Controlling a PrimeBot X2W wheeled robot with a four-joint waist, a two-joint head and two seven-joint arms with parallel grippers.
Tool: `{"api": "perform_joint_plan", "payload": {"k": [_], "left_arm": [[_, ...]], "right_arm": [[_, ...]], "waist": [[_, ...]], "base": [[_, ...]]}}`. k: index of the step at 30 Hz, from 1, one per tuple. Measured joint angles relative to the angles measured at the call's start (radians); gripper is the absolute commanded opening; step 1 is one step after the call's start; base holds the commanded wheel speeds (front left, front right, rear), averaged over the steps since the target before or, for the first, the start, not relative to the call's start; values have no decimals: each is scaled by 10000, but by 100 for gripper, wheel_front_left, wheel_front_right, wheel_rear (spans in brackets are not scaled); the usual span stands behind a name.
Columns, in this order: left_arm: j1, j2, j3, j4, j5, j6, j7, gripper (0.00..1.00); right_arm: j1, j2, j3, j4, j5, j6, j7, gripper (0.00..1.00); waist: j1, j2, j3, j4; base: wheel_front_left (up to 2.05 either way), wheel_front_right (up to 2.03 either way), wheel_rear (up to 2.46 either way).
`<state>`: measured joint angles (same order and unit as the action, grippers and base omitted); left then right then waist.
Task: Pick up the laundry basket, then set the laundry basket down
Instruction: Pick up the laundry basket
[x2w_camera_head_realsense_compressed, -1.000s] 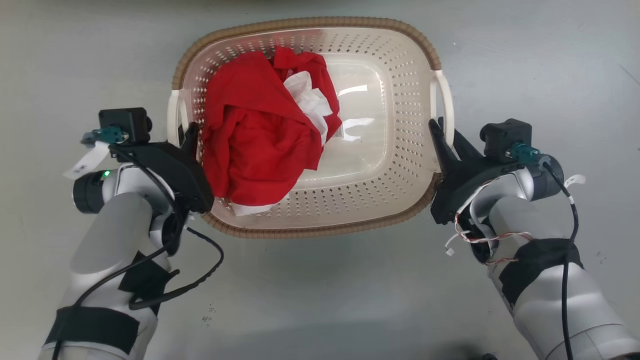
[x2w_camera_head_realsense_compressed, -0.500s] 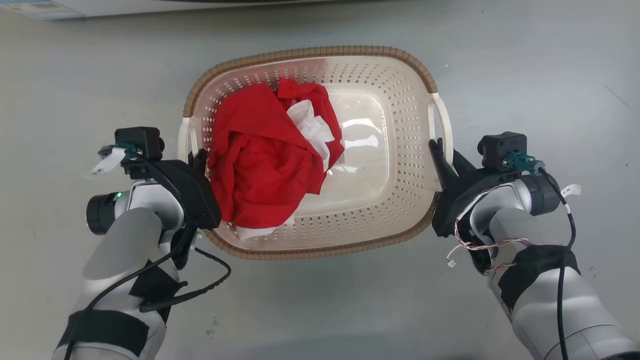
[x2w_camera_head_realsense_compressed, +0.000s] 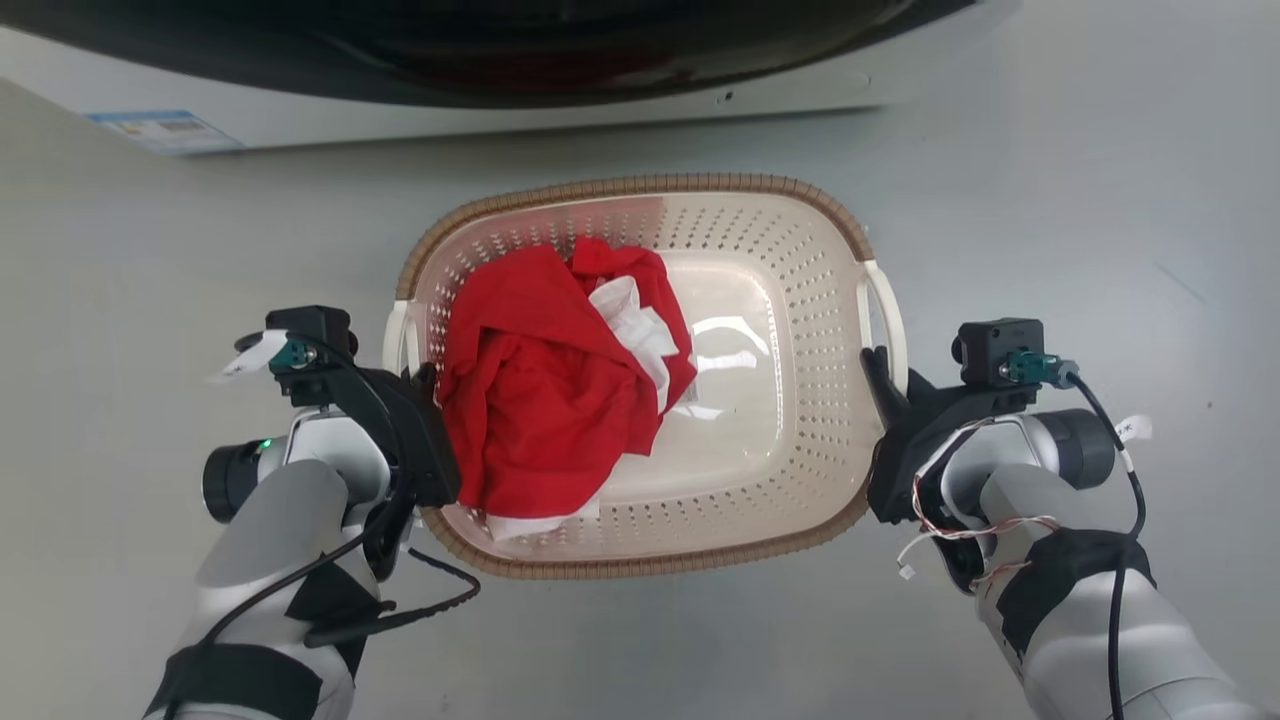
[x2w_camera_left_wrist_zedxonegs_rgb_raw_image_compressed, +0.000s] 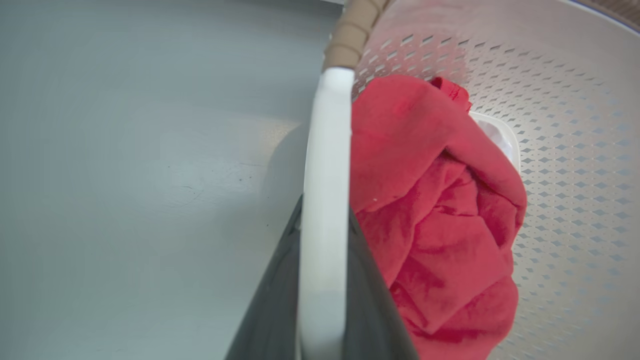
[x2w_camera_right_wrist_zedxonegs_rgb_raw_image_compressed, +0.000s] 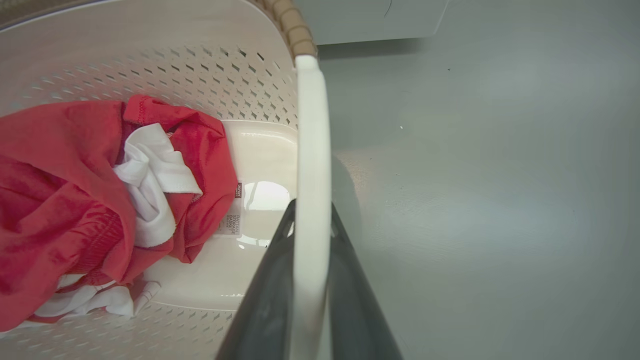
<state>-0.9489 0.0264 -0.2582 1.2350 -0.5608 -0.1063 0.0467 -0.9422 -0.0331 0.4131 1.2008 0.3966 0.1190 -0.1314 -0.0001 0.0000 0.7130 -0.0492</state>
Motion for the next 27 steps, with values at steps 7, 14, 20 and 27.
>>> {"api": "perform_joint_plan", "payload": {"k": [7,14,20,27], "left_arm": [[412,-86,-50,234,-12,-8,61,0],[1054,-150,-67,416,-92,-56,224,0],[1639,-211,-79,491,-117,-59,412,0],[2250,-257,-107,525,-293,-67,755,0]], "right_arm": [[507,17,201,132,382,48,309,0],[1077,56,364,280,717,94,708,0],[1594,94,435,403,1047,130,1070,0],[2058,132,489,545,1241,136,1526,0]], "waist": [[0,0,-907,54],[-1,-1,-1859,97],[-1,-1,-2656,107],[-2,-1,-3550,142]], "base": [[0,0,0],[0,0,0],[0,0,0],[0,0,0]]}}
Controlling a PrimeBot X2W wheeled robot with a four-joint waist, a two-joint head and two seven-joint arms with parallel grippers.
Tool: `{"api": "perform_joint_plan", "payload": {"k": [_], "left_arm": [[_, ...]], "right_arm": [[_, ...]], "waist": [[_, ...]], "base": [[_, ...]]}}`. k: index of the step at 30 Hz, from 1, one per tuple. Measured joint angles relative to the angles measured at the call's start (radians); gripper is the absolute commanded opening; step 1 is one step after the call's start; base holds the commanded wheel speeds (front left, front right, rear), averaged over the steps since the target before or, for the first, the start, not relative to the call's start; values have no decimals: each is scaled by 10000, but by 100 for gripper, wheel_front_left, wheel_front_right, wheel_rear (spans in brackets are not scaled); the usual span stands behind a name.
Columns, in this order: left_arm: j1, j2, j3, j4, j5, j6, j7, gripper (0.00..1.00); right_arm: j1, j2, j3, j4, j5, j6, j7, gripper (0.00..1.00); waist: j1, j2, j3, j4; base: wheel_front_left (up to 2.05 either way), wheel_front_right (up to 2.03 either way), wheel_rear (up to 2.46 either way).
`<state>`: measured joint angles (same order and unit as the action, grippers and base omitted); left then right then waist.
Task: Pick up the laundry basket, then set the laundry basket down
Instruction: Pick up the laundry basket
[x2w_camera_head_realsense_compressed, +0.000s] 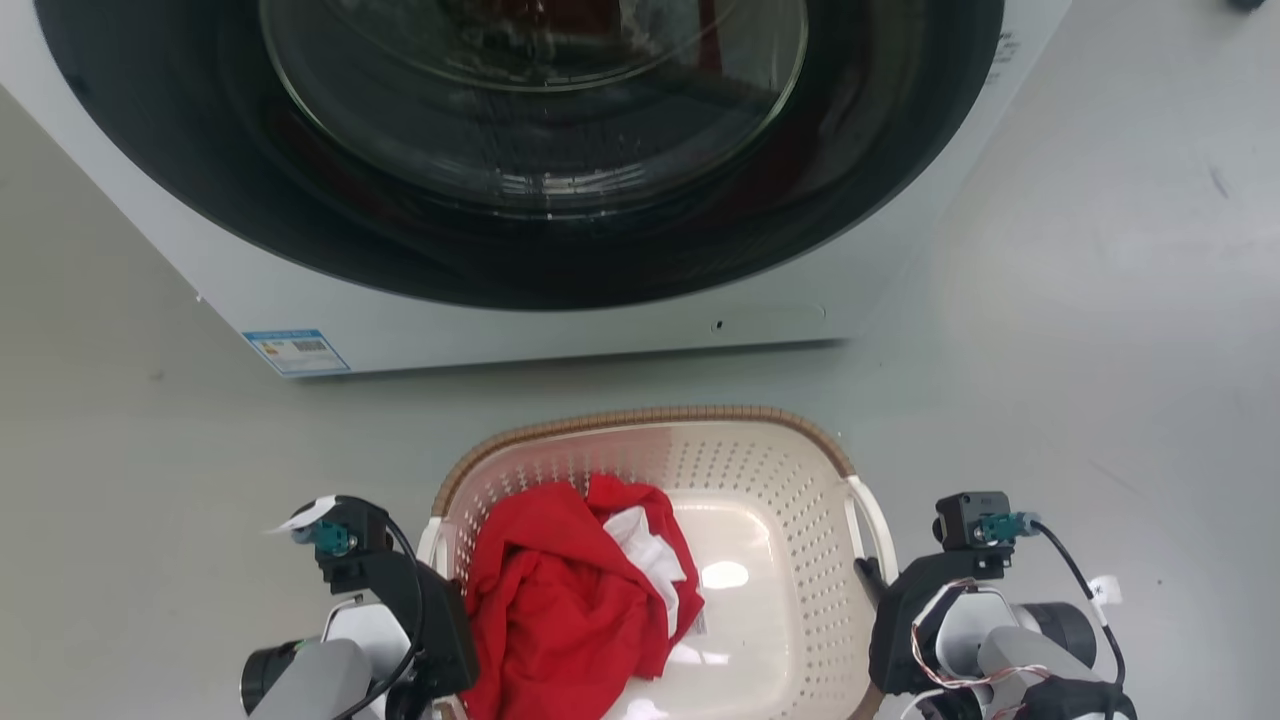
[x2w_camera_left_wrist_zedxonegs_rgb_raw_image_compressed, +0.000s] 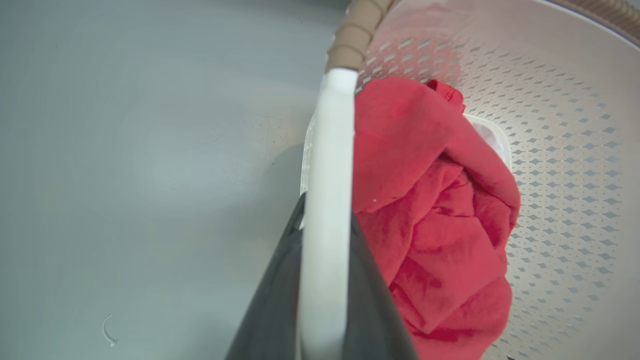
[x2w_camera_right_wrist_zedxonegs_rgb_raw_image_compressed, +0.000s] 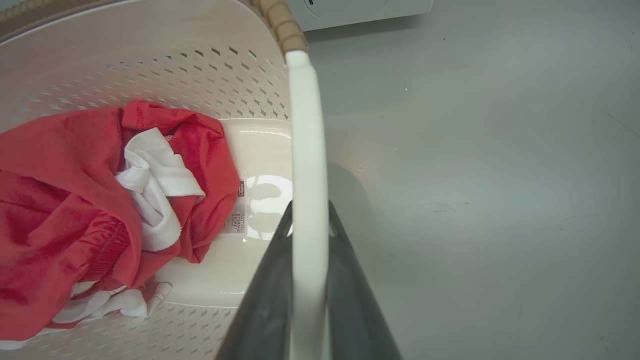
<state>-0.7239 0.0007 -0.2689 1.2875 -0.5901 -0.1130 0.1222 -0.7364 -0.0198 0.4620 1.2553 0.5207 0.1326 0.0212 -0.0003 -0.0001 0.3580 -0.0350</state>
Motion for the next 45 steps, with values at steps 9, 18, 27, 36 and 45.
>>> {"api": "perform_joint_plan", "payload": {"k": [9,18,27,36,45], "left_arm": [[628,-8,33,35,-194,10,533,0],[1098,-31,65,50,-324,82,978,0],[1521,-54,67,65,-410,163,1344,0],[1649,-67,75,81,-431,184,1676,0],[1978,-94,92,82,-516,253,1881,0]], "right_arm": [[568,29,140,88,353,56,648,0],[907,54,121,174,445,75,1289,0],[1335,77,61,222,617,82,1766,0],[1550,84,-21,253,771,82,2077,0],[1885,92,-84,274,966,82,2257,0]], "waist": [[1,-1,-1088,17],[2,0,-2143,6],[2,0,-2866,20],[2,0,-3148,25],[3,1,-3387,-49]], "base": [[0,0,0],[0,0,0],[0,0,0],[0,0,0],[0,0,0]]}}
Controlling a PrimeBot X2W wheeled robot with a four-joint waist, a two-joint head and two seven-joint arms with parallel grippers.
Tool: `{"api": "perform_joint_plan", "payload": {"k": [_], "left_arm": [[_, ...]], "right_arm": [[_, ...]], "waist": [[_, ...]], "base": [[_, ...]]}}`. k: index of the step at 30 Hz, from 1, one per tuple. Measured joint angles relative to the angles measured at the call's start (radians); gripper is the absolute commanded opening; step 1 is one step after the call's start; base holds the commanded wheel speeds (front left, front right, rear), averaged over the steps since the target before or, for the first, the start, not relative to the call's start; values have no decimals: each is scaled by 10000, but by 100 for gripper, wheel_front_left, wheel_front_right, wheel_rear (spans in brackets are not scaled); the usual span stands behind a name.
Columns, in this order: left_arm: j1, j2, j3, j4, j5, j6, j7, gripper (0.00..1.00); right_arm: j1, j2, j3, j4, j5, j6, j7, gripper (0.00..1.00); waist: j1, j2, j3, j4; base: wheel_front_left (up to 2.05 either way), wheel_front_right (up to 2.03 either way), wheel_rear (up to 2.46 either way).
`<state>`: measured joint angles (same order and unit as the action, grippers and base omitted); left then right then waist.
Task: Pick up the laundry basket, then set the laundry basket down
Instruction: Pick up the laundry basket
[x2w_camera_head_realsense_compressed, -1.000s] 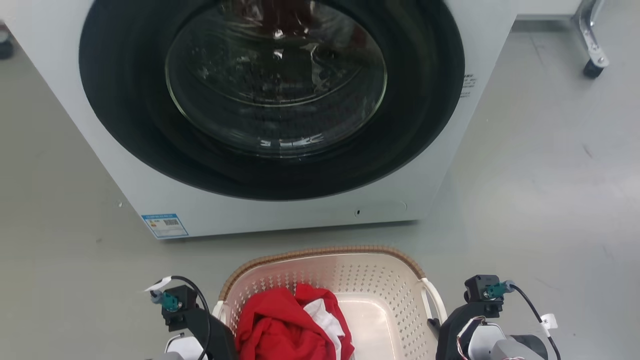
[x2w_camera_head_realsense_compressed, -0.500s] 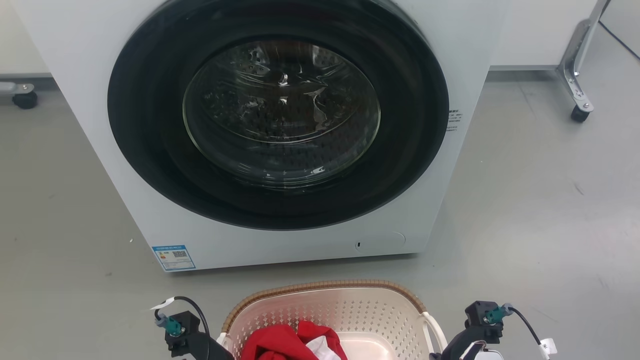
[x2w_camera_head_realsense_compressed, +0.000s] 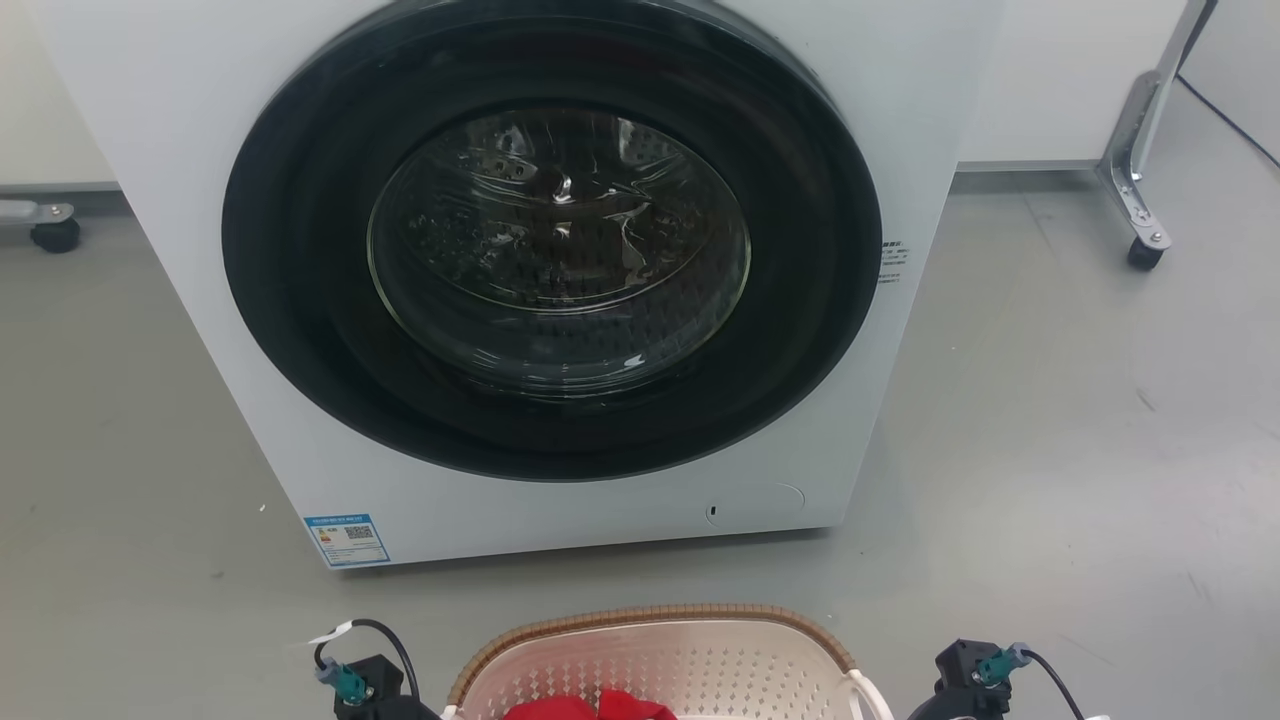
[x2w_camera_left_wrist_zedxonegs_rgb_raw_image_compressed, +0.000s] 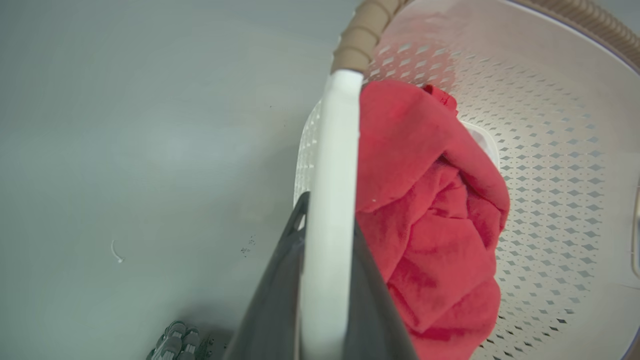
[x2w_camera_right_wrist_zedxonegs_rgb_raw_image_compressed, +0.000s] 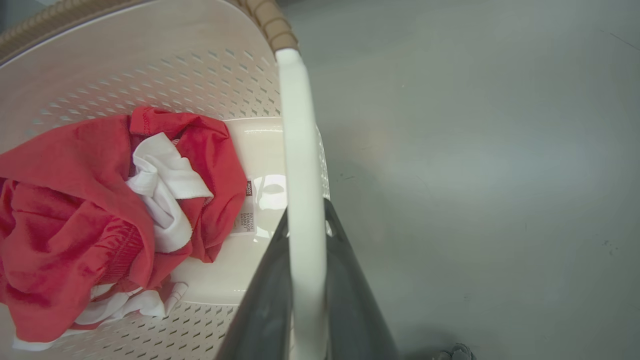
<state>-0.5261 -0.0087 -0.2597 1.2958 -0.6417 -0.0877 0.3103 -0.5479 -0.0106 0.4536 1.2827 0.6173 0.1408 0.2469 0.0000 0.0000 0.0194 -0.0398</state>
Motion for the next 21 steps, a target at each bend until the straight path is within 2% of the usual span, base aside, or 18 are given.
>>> {"api": "perform_joint_plan", "payload": {"k": [21], "left_arm": [[224,-6,-4,4,-263,130,224,0]], "right_arm": [[97,6,-40,25,75,0,174,0]], "waist": [[0,1,-212,66]], "base": [[0,0,0]]}}
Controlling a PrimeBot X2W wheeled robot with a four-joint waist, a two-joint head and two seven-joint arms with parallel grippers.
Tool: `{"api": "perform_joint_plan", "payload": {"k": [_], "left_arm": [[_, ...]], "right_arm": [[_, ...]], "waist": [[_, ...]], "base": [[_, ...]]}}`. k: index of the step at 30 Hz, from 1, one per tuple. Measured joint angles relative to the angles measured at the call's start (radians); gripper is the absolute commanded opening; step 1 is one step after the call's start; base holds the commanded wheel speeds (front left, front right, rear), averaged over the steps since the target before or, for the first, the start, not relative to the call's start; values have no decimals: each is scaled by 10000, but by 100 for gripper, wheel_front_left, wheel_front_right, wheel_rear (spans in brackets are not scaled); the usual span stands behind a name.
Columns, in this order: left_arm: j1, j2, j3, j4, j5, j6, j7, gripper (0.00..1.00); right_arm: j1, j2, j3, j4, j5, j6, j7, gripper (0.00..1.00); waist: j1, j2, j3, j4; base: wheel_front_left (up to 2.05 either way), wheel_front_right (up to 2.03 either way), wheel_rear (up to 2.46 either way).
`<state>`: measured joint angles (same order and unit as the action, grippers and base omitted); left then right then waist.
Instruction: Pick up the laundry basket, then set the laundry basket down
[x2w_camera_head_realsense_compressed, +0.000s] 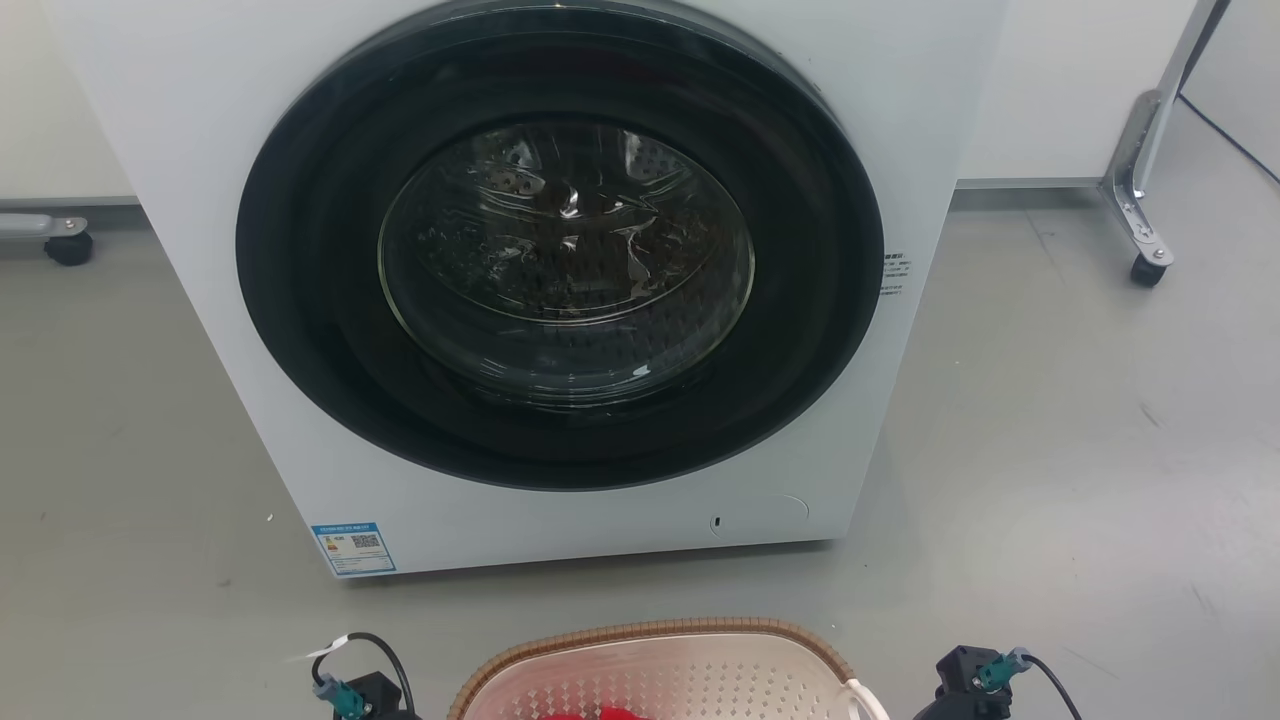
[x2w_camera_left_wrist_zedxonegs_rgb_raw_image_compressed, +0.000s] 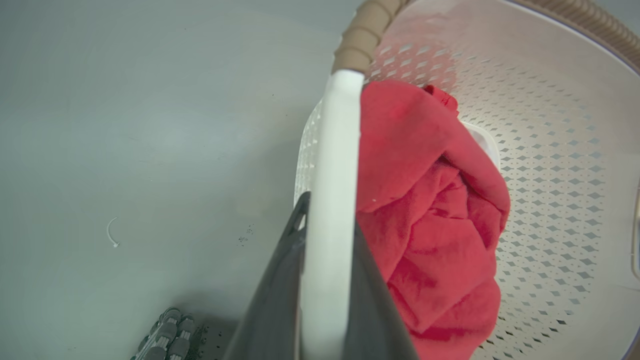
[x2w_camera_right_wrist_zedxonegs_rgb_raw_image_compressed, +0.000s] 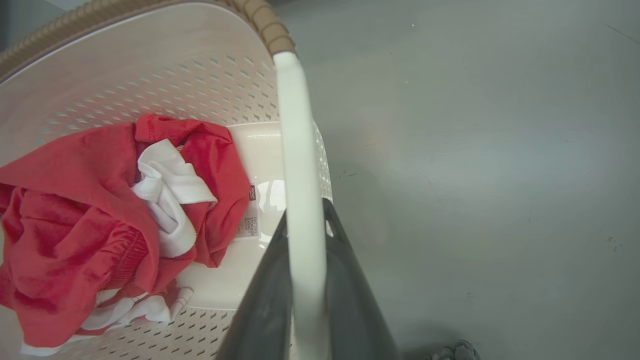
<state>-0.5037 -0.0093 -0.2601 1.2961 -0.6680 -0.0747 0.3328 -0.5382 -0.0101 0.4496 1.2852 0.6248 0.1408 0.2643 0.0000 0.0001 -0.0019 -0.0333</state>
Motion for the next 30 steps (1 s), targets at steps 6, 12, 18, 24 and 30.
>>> {"api": "perform_joint_plan", "payload": {"k": [6,12,18,24,30], "left_arm": [[9,-6,-4,0,-29,44,4,0],[58,-8,-4,2,-56,50,13,0],[105,-13,-17,-2,-58,56,71,0],[121,-13,-36,-2,-69,58,90,0],[138,-19,-54,-2,-73,94,90,0]], "right_arm": [[3,0,-4,0,12,0,38,0],[6,0,-4,6,12,0,75,0],[13,0,-4,25,13,0,77,0],[57,0,-4,29,17,0,77,0],[66,0,-4,29,27,0,77,0]], "waist": [[0,0,0,15],[0,0,2,25],[0,0,0,13],[0,0,-1,2],[0,0,10,-14]], "base": [[0,0,0],[0,0,0],[0,0,0],[0,0,0],[0,0,0]]}}
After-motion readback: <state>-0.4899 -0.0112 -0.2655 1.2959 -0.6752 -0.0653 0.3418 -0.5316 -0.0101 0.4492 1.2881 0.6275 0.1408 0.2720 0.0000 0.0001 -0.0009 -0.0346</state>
